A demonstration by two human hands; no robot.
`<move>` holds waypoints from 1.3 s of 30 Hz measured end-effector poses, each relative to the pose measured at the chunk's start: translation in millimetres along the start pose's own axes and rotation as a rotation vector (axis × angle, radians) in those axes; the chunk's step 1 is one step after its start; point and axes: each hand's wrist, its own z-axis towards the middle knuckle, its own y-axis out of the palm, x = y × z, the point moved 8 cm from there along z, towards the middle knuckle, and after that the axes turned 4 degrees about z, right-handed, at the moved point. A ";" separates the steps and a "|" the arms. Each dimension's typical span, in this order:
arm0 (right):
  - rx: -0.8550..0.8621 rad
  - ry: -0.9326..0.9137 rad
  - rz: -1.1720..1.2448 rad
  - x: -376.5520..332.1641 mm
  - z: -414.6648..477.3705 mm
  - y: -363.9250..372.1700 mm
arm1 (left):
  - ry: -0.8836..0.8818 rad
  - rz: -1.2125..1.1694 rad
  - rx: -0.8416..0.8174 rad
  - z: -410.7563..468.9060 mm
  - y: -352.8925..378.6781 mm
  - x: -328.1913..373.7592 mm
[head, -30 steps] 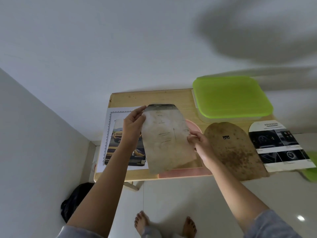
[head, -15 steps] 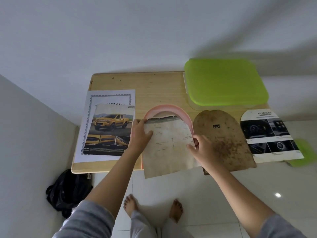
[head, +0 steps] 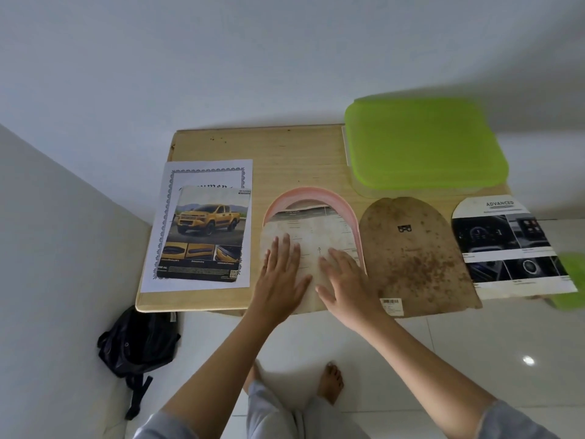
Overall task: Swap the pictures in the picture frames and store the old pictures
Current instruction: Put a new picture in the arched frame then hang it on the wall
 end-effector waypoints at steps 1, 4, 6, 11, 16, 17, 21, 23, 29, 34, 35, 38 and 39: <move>0.000 0.022 -0.001 2.3 -0.1 0.3 | -0.020 -0.004 -0.003 2.3 1.3 -1.7; 0.015 0.046 0.019 6.0 -0.3 -3.2 | -0.023 0.002 -0.018 11.9 2.6 -4.3; 0.001 0.063 0.020 8.5 1.6 -4.1 | 0.000 0.028 -0.029 18.9 2.6 -5.1; 0.024 0.078 0.040 10.4 12.2 -6.6 | 0.012 0.050 -0.037 31.9 -1.0 -7.4; 0.092 0.085 0.028 11.4 22.6 -13.5 | -0.002 0.054 -0.046 38.5 -3.9 -10.1; 0.100 0.085 0.028 11.7 23.6 -14.5 | -0.003 0.047 -0.044 38.9 -5.0 -10.2; 0.151 0.113 0.046 17.1 23.6 -18.7 | -0.006 0.038 0.030 35.9 -10.0 -13.0; 0.199 0.179 0.077 27.0 19.4 -22.2 | -0.065 0.011 0.096 29.0 -15.1 -19.8; 0.253 0.332 0.169 46.3 3.5 -23.2 | -0.237 -0.139 0.063 4.3 -11.6 -36.4; 0.235 0.345 0.227 36.2 6.5 -18.3 | -0.244 -0.174 0.050 3.3 -17.4 -44.3; 0.230 0.338 0.237 33.8 7.9 -17.4 | -0.247 -0.173 0.045 3.2 -18.2 -47.8; 0.214 0.300 0.235 26.3 11.6 -14.7 | -0.256 -0.159 0.018 2.9 -18.7 -58.3; 0.202 0.288 0.230 24.3 12.3 -13.9 | -0.261 -0.146 0.013 2.4 -19.3 -60.7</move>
